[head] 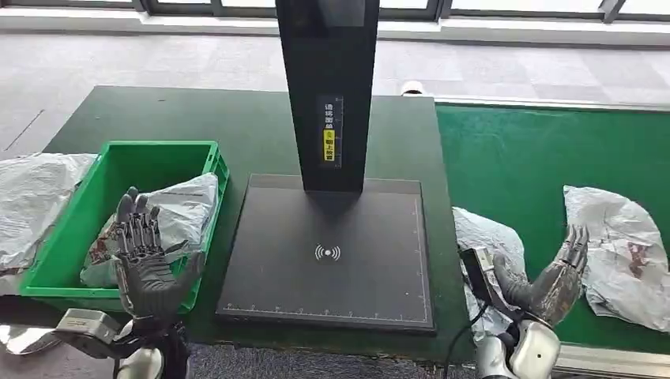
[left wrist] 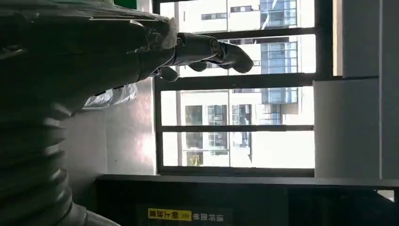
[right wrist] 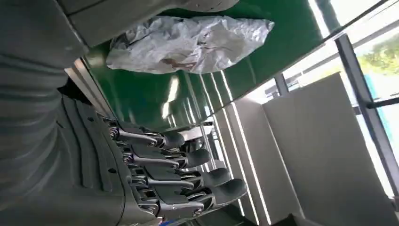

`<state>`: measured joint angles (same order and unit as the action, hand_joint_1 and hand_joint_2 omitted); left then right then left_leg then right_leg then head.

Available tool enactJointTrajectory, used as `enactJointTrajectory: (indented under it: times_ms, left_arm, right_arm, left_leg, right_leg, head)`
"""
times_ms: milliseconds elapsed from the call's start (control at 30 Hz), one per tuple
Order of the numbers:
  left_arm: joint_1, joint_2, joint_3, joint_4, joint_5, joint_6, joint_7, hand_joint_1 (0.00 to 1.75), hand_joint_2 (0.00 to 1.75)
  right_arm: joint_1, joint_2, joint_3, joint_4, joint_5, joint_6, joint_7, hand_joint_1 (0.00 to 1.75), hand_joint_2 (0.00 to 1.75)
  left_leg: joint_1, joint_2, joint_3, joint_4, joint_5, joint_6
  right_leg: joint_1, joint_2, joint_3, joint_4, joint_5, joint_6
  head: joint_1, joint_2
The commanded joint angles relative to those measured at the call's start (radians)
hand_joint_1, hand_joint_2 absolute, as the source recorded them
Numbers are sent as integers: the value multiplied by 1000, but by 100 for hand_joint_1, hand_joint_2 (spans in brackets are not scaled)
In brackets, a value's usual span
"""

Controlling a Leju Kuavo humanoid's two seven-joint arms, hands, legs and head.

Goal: Moved the parcel from conveyor to table for the left to box.

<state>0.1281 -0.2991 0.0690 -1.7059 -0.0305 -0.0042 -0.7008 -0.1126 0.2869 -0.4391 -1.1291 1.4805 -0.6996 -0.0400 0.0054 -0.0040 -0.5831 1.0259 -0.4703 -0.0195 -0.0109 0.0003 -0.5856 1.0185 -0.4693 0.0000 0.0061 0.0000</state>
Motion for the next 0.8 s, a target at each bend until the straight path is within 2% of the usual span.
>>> enactJointTrajectory:
  times_ms: [33, 133, 200, 267, 333, 400, 800]
  left_arm:
    - [14, -34, -34, 107, 9, -27, 3, 0, 175]
    - [14, -34, -34, 107, 9, -27, 3, 0, 175]
    - [7, -36, -55, 154, -6, -41, 3, 0, 175]
    - [5, -40, -68, 160, -12, -37, 3, 0, 175]
    - [14, -41, -82, 157, -9, -22, 3, 0, 175]
    - [21, -37, -89, 153, -8, -14, 3, 0, 175]
    - [21, -37, -89, 153, -8, -14, 3, 0, 175]
  right_arm:
    - [-63, -51, -134, 193, -1, 1, 18, 0, 175]
    - [-63, -51, -134, 193, -1, 1, 18, 0, 175]
    - [-87, -84, -145, 315, 18, 1, 90, 0, 175]
    - [-96, -98, -150, 355, 3, 1, 88, 0, 175]
    - [-134, -122, -156, 468, -50, 1, 61, 0, 175]
    - [-158, -137, -160, 540, -68, 47, 71, 0, 175]
    - [-158, -137, -160, 540, -68, 47, 71, 0, 175]
  left_leg:
    - [0, -1, 4, -4, 1, 1]
    - [0, 0, 3, -4, 1, 1]
    - [0, 0, 2, -2, 1, 1]
    - [0, -1, 4, -4, 1, 1]
    - [0, -2, 5, -7, 3, 2]
    - [0, 0, 4, -5, 2, 2]
    - [0, 1, 4, -5, 2, 1]
  right_leg:
    - [0, -1, 4, -4, 1, 0]
    - [0, -1, 4, -5, 1, 0]
    - [0, 0, 2, -2, 0, 0]
    - [0, -1, 5, -6, 1, 0]
    - [0, -2, 6, -8, 2, 1]
    - [0, 0, 5, -7, 2, 1]
    - [0, 0, 5, -6, 1, 0]
  head:
    - [0, 0]
    - [0, 0]
    - [0, 0]
    - [0, 0]
    - [0, 0]
    - [0, 0]
    - [0, 0]
